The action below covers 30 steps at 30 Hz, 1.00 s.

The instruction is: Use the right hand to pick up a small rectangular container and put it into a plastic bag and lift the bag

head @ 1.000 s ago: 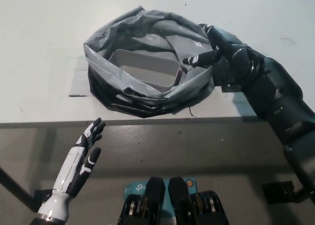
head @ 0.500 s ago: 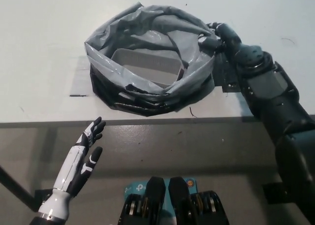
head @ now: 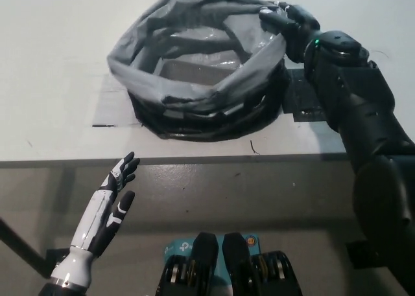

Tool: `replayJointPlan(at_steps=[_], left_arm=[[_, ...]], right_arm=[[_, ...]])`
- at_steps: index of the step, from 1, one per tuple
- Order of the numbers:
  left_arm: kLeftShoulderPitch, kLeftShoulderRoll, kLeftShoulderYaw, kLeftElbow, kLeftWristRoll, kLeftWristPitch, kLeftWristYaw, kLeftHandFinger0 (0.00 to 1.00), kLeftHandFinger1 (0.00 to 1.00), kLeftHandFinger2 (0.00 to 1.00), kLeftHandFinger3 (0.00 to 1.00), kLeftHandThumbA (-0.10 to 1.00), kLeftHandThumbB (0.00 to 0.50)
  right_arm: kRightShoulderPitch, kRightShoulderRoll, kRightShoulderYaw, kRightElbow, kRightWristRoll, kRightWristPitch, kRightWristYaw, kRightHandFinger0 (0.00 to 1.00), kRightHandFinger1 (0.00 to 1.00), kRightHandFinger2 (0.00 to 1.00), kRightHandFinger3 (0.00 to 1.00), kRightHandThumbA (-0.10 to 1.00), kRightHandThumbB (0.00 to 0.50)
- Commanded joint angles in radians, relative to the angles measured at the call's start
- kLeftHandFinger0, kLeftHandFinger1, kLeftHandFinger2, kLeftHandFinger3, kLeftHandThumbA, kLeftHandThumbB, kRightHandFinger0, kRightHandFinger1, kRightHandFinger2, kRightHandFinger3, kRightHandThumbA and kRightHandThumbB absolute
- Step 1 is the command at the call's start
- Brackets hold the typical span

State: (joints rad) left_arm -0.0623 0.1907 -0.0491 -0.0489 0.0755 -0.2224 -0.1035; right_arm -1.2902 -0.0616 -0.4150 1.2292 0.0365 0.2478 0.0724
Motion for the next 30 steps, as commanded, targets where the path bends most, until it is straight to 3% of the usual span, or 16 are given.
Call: replayJointPlan(at_steps=[1, 3, 4, 5, 6, 10, 11, 13, 16, 18, 19, 20, 23, 26, 28, 30], left_arm=[[-0.024, 0.005, -0.002, -0.009, 0.008, -0.026, -0.005, 1.00, 1.00, 1.00, 1.00, 0.96, 0.242], [-0.023, 0.004, -0.002, -0.006, 0.006, -0.028, -0.005, 1.00, 1.00, 1.00, 1.00, 0.96, 0.242], [-0.023, 0.003, -0.003, -0.004, 0.007, -0.030, -0.005, 1.00, 1.00, 1.00, 1.00, 0.96, 0.243], [-0.023, 0.002, -0.003, -0.003, 0.008, -0.031, -0.003, 1.00, 1.00, 1.00, 1.00, 0.96, 0.241], [-0.022, 0.001, -0.003, -0.003, 0.008, -0.031, -0.003, 1.00, 1.00, 1.00, 1.00, 0.95, 0.240], [-0.021, -0.001, -0.003, -0.008, 0.007, -0.025, -0.003, 1.00, 1.00, 1.00, 1.00, 0.95, 0.244], [-0.026, -0.001, -0.003, -0.007, 0.008, -0.024, -0.003, 1.00, 1.00, 1.00, 1.00, 0.95, 0.243], [-0.030, 0.001, -0.004, -0.005, 0.009, -0.026, -0.004, 1.00, 1.00, 1.00, 1.00, 0.95, 0.232], [-0.037, 0.004, -0.001, -0.004, 0.011, -0.023, -0.003, 1.00, 1.00, 1.00, 1.00, 0.96, 0.238], [-0.038, 0.003, -0.001, -0.004, 0.012, -0.024, -0.002, 1.00, 1.00, 1.00, 1.00, 0.96, 0.239], [-0.038, 0.003, -0.001, -0.003, 0.012, -0.024, -0.002, 1.00, 1.00, 1.00, 1.00, 0.96, 0.241], [-0.036, 0.003, -0.001, -0.003, 0.012, -0.023, -0.002, 1.00, 1.00, 1.00, 1.00, 0.96, 0.242], [-0.034, -0.001, -0.002, -0.003, 0.010, -0.021, -0.001, 1.00, 1.00, 1.00, 1.00, 0.95, 0.238], [-0.031, 0.003, -0.005, -0.006, 0.012, -0.021, -0.005, 1.00, 1.00, 1.00, 1.00, 0.95, 0.239], [-0.030, 0.006, -0.004, -0.008, 0.009, -0.021, -0.008, 1.00, 1.00, 1.00, 1.00, 0.95, 0.239], [-0.029, 0.008, -0.003, -0.008, 0.007, -0.023, -0.009, 1.00, 1.00, 1.00, 1.00, 0.95, 0.231]], right_arm=[[-0.192, 0.049, -0.248, -0.192, 0.393, 0.215, 0.025, 0.00, 0.11, 0.56, 0.44, 0.04, 0.113], [-0.215, 0.059, -0.284, -0.209, 0.446, 0.221, 0.003, 0.00, 0.13, 0.59, 0.38, 0.03, 0.122], [-0.240, 0.065, -0.301, -0.222, 0.482, 0.222, -0.022, 0.00, 0.16, 0.64, 0.28, 0.04, 0.140], [-0.251, 0.071, -0.308, -0.234, 0.495, 0.222, -0.035, 0.00, 0.17, 0.66, 0.25, 0.04, 0.149], [-0.288, 0.080, -0.327, -0.255, 0.536, 0.222, -0.054, 0.00, 0.21, 0.74, 0.29, 0.04, 0.129], [-0.351, 0.091, -0.353, -0.294, 0.586, 0.222, -0.080, 0.00, 0.30, 0.82, 0.63, 0.01, 0.118], [-0.386, 0.091, -0.359, -0.307, 0.602, 0.222, -0.091, 0.00, 0.32, 0.81, 0.75, 0.02, 0.124], [-0.439, 0.088, -0.364, -0.326, 0.630, 0.222, -0.095, 0.00, 0.36, 0.82, 0.87, 0.04, 0.087], [-0.543, 0.079, -0.364, -0.354, 0.695, 0.222, -0.112, 0.00, 0.37, 0.80, 0.94, 0.05, 0.088], [-0.575, 0.078, -0.363, -0.365, 0.716, 0.222, -0.125, 0.00, 0.37, 0.79, 0.94, 0.04, 0.085], [-0.597, 0.077, -0.352, -0.376, 0.726, 0.222, -0.129, 0.00, 0.32, 0.73, 0.91, 0.11, 0.093], [-0.619, 0.078, -0.344, -0.397, 0.729, 0.222, -0.131, 0.00, 0.32, 0.73, 0.94, 0.09, 0.089], [-0.679, 0.076, -0.323, -0.455, 0.727, 0.222, -0.171, 0.00, 0.27, 0.71, 0.85, 0.05, 0.134], [-0.696, 0.058, -0.305, -0.464, 0.742, 0.222, -0.181, 0.00, 0.24, 0.68, 0.78, 0.08, 0.111], [-0.693, 0.047, -0.293, -0.476, 0.730, 0.222, -0.171, 0.00, 0.22, 0.68, 0.81, 0.13, 0.068], [-0.684, 0.039, -0.286, -0.486, 0.740, 0.222, -0.179, 0.00, 0.22, 0.68, 0.90, 0.12, 0.082]])
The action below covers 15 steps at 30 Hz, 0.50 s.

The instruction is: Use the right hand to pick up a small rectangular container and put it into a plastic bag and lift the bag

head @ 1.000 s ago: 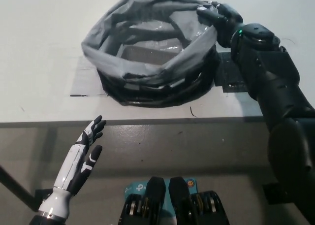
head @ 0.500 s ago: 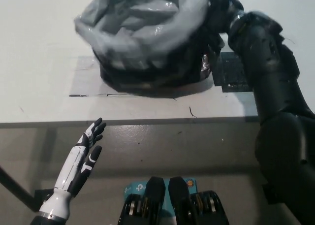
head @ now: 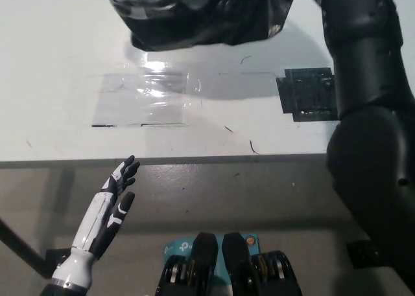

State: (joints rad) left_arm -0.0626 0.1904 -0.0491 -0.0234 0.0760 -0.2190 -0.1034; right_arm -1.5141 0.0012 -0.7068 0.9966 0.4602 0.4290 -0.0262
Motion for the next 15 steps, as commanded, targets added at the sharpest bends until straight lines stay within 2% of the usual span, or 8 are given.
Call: replayJointPlan(at_steps=[1, 3, 5, 6, 7, 11, 13, 15], left_arm=[[-0.029, 0.010, -0.005, -0.030, 0.010, -0.032, -0.009, 1.00, 1.00, 1.00, 1.00, 0.95, 0.223], [-0.027, 0.009, -0.006, -0.034, 0.015, -0.029, -0.009, 1.00, 1.00, 1.00, 1.00, 0.95, 0.224], [-0.023, 0.011, -0.007, -0.036, 0.015, -0.033, -0.010, 1.00, 1.00, 1.00, 1.00, 0.95, 0.211], [-0.022, 0.010, -0.007, -0.038, 0.012, -0.030, -0.011, 1.00, 1.00, 1.00, 1.00, 0.94, 0.214], [-0.021, 0.009, -0.006, -0.040, 0.009, -0.026, -0.012, 1.00, 1.00, 1.00, 1.00, 0.93, 0.220], [-0.024, 0.011, -0.006, -0.044, 0.018, -0.016, -0.010, 1.00, 1.00, 1.00, 1.00, 0.95, 0.228], [-0.027, 0.012, -0.007, -0.046, 0.018, -0.009, -0.013, 1.00, 1.00, 1.00, 1.00, 0.96, 0.230], [-0.028, 0.012, -0.008, -0.046, 0.017, -0.008, -0.014, 1.00, 1.00, 1.00, 1.00, 0.96, 0.228]], right_arm=[[-0.437, -0.025, 0.018, -0.266, 0.333, 0.041, -0.083, 0.00, 0.24, 0.70, 0.86, 0.09, 0.108], [-0.404, -0.013, 0.028, -0.299, 0.330, 0.041, -0.103, 0.00, 0.26, 0.73, 0.89, 0.10, 0.098], [-0.352, 0.008, 0.031, -0.327, 0.329, 0.041, -0.103, 0.00, 0.31, 0.78, 0.87, 0.05, 0.104], [-0.321, 0.011, 0.042, -0.325, 0.326, 0.041, -0.092, 0.00, 0.33, 0.76, 0.88, 0.07, 0.062], [-0.309, 0.012, 0.046, -0.320, 0.324, 0.041, -0.090, 0.00, 0.33, 0.76, 0.89, 0.07, 0.051], [-0.238, 0.026, 0.031, -0.278, 0.303, 0.041, -0.108, 0.00, 0.32, 0.77, 1.00, 0.02, 0.042], [-0.205, 0.036, 0.029, -0.266, 0.287, 0.041, -0.104, 0.00, 0.33, 0.77, 1.00, 0.02, 0.041], [-0.162, 0.050, 0.021, -0.236, 0.274, 0.041, -0.091, 0.00, 0.31, 0.74, 1.00, -0.03, 0.055]])
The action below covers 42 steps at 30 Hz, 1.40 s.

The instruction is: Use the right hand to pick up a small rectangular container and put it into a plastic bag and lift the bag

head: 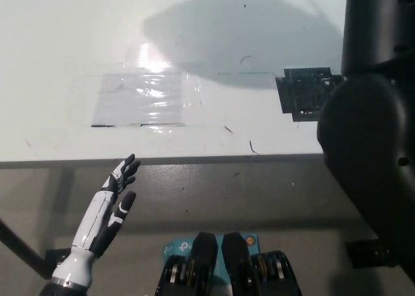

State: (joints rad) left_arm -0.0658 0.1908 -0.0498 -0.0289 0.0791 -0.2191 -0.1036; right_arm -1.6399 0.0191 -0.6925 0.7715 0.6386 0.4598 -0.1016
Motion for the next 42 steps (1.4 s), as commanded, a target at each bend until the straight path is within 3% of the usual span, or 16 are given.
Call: replayJointPlan(at_steps=[1, 3, 5, 7, 8, 13, 15, 24, 27, 28, 29, 34, 35, 36, 37, 42], left_arm=[[-0.027, 0.014, -0.008, -0.041, 0.014, -0.005, -0.015, 1.00, 1.00, 1.00, 1.00, 0.96, 0.236], [-0.027, 0.013, -0.010, -0.041, 0.014, -0.003, -0.016, 1.00, 1.00, 1.00, 1.00, 0.97, 0.238], [-0.023, 0.010, -0.012, -0.040, 0.015, -0.008, -0.014, 1.00, 1.00, 1.00, 1.00, 0.96, 0.234], [-0.018, 0.010, -0.015, -0.047, 0.021, -0.005, -0.013, 1.00, 1.00, 1.00, 1.00, 0.96, 0.224], [-0.019, 0.011, -0.015, -0.050, 0.023, -0.001, -0.013, 1.00, 1.00, 1.00, 1.00, 0.96, 0.231], [-0.042, 0.018, -0.016, -0.044, 0.037, -0.004, -0.011, 1.00, 1.00, 1.00, 1.00, 0.97, 0.247], [-0.047, 0.020, -0.018, -0.040, 0.036, -0.009, -0.015, 1.00, 1.00, 1.00, 1.00, 0.96, 0.242], [-0.035, 0.020, -0.024, -0.046, 0.046, -0.013, -0.012, 1.00, 1.00, 1.00, 1.00, 0.95, 0.220], [-0.039, 0.022, -0.024, -0.044, 0.048, -0.015, -0.012, 1.00, 1.00, 1.00, 1.00, 0.95, 0.222], [-0.042, 0.022, -0.025, -0.044, 0.048, -0.013, -0.012, 1.00, 1.00, 1.00, 1.00, 0.95, 0.224], [-0.043, 0.022, -0.026, -0.043, 0.049, -0.013, -0.012, 1.00, 1.00, 1.00, 1.00, 0.95, 0.224], [-0.044, 0.023, -0.026, -0.043, 0.049, -0.014, -0.012, 1.00, 1.00, 1.00, 1.00, 0.95, 0.224], [-0.044, 0.023, -0.027, -0.043, 0.048, -0.014, -0.012, 1.00, 1.00, 1.00, 1.00, 0.95, 0.225], [-0.042, 0.023, -0.027, -0.047, 0.044, -0.006, -0.015, 1.00, 1.00, 1.00, 1.00, 0.95, 0.225], [-0.041, 0.024, -0.028, -0.053, 0.042, 0.005, -0.019, 1.00, 1.00, 1.00, 1.00, 0.95, 0.223], [-0.041, 0.029, -0.032, -0.053, 0.047, 0.000, -0.021, 1.00, 1.00, 1.00, 1.00, 0.96, 0.214]], right_arm=[[0.030, 0.047, 0.030, 0.068, 0.053, -0.013, 0.018, 0.00, 0.25, 0.65, 0.92, 0.00, 0.029], [0.078, 0.059, 0.053, 0.143, 0.019, -0.047, 0.019, 0.00, 0.21, 0.65, 1.00, -0.03, 0.085], [0.124, 0.072, 0.083, 0.212, -0.014, -0.090, 0.020, 0.00, 0.18, 0.64, 1.00, -0.09, 0.062], [0.193, 0.079, 0.141, 0.378, -0.075, -0.180, 0.019, 0.00, 0.21, 0.68, 0.71, -0.09, 0.078], [0.202, 0.079, 0.150, 0.402, -0.080, -0.194, 0.020, 0.00, 0.16, 0.61, 0.51, -0.08, 0.061], [0.206, 0.078, 0.187, 0.477, -0.090, -0.249, 0.044, 0.00, 0.13, 0.61, 0.81, -0.06, 0.088], [0.196, 0.081, 0.207, 0.478, -0.100, -0.256, 0.060, 0.00, 0.12, 0.62, 0.70, 0.03, 0.078], [0.183, 0.088, 0.230, 0.476, -0.096, -0.257, 0.070, 0.00, 0.13, 0.63, 0.75, 0.01, 0.070], [0.180, 0.087, 0.243, 0.478, -0.114, -0.274, 0.063, 0.00, 0.16, 0.65, 0.74, 0.02, 0.086], [0.179, 0.083, 0.274, 0.472, -0.147, -0.285, 0.053, 0.10, 0.35, 0.82, 0.86, 0.20, 0.177], [0.179, 0.078, 0.290, 0.466, -0.161, -0.285, 0.056, 0.12, 0.38, 0.83, 0.86, 0.30, 0.190], [0.179, 0.077, 0.300, 0.466, -0.157, -0.286, 0.057, 0.12, 0.38, 0.83, 0.86, 0.30, 0.190], [0.182, 0.076, 0.309, 0.456, -0.162, -0.291, 0.066, 0.42, 0.71, 1.00, 1.00, 0.41, 0.261], [0.176, 0.048, 0.402, 0.415, -0.242, -0.334, 0.159, 1.00, 1.00, 1.00, 1.00, 0.77, 0.429], [0.158, 0.013, 0.504, 0.370, -0.325, -0.378, 0.263, 1.00, 1.00, 1.00, 1.00, 0.85, 0.473], [0.134, -0.019, 0.582, 0.284, -0.342, -0.349, 0.253, 1.00, 1.00, 1.00, 1.00, 0.79, 0.500]])
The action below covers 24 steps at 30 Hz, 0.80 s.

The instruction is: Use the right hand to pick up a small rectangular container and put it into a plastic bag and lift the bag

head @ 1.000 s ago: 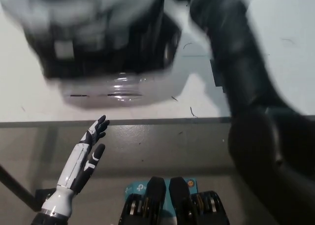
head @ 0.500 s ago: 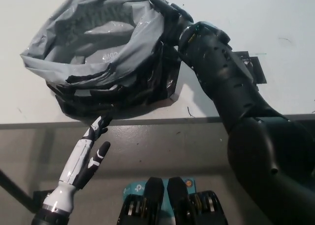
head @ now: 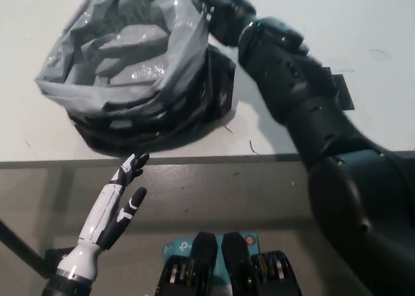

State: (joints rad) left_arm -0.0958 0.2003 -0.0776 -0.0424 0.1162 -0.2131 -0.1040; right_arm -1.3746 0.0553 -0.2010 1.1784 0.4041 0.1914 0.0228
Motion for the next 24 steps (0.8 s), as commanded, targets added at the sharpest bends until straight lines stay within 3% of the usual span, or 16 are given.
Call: replayJointPlan(at_steps=[1, 8, 15, 17, 19, 21, 22, 24], left_arm=[[-0.010, 0.020, -0.005, -0.040, 0.010, -0.004, -0.021, 1.00, 1.00, 1.00, 1.00, 0.96, 0.214], [-0.005, 0.022, -0.013, -0.037, 0.014, -0.013, -0.019, 1.00, 1.00, 1.00, 1.00, 0.96, 0.199], [-0.012, 0.030, -0.015, -0.034, 0.012, -0.012, -0.024, 1.00, 1.00, 1.00, 1.00, 0.98, 0.209], [-0.011, 0.030, -0.015, -0.034, 0.017, -0.012, -0.022, 1.00, 1.00, 1.00, 1.00, 0.98, 0.208], [-0.008, 0.028, -0.016, -0.034, 0.022, -0.012, -0.019, 1.00, 1.00, 1.00, 1.00, 0.98, 0.209], [-0.007, 0.025, -0.017, -0.031, 0.024, -0.014, -0.017, 1.00, 1.00, 1.00, 1.00, 0.97, 0.207], [-0.009, 0.023, -0.018, -0.033, 0.026, -0.011, -0.016, 1.00, 1.00, 1.00, 1.00, 0.97, 0.214], [-0.017, 0.024, -0.017, -0.034, 0.025, -0.005, -0.017, 1.00, 1.00, 1.00, 1.00, 0.97, 0.214]], right_arm=[[-0.130, -0.059, 0.105, -0.129, -0.115, -0.078, 0.128, 1.00, 1.00, 1.00, 1.00, 0.81, 0.500], [-0.105, -0.086, 0.181, -0.158, -0.184, -0.136, 0.069, 1.00, 1.00, 1.00, 1.00, 0.75, 0.500], [-0.107, -0.189, 0.384, -0.285, -0.462, -0.131, -0.052, 1.00, 1.00, 1.00, 1.00, 0.90, 0.500], [-0.115, -0.234, 0.460, -0.339, -0.560, -0.091, -0.062, 1.00, 1.00, 1.00, 1.00, 0.89, 0.466], [-0.115, -0.277, 0.492, -0.416, -0.608, -0.071, -0.052, 1.00, 1.00, 1.00, 1.00, 0.86, 0.445], [-0.110, -0.298, 0.497, -0.464, -0.622, -0.066, -0.049, 1.00, 1.00, 1.00, 1.00, 0.91, 0.442], [-0.089, -0.331, 0.479, -0.566, -0.622, -0.062, -0.044, 1.00, 1.00, 1.00, 1.00, 1.00, 0.469], [-0.061, -0.367, 0.455, -0.697, -0.623, -0.050, -0.036, 1.00, 1.00, 1.00, 1.00, 1.00, 0.456]])
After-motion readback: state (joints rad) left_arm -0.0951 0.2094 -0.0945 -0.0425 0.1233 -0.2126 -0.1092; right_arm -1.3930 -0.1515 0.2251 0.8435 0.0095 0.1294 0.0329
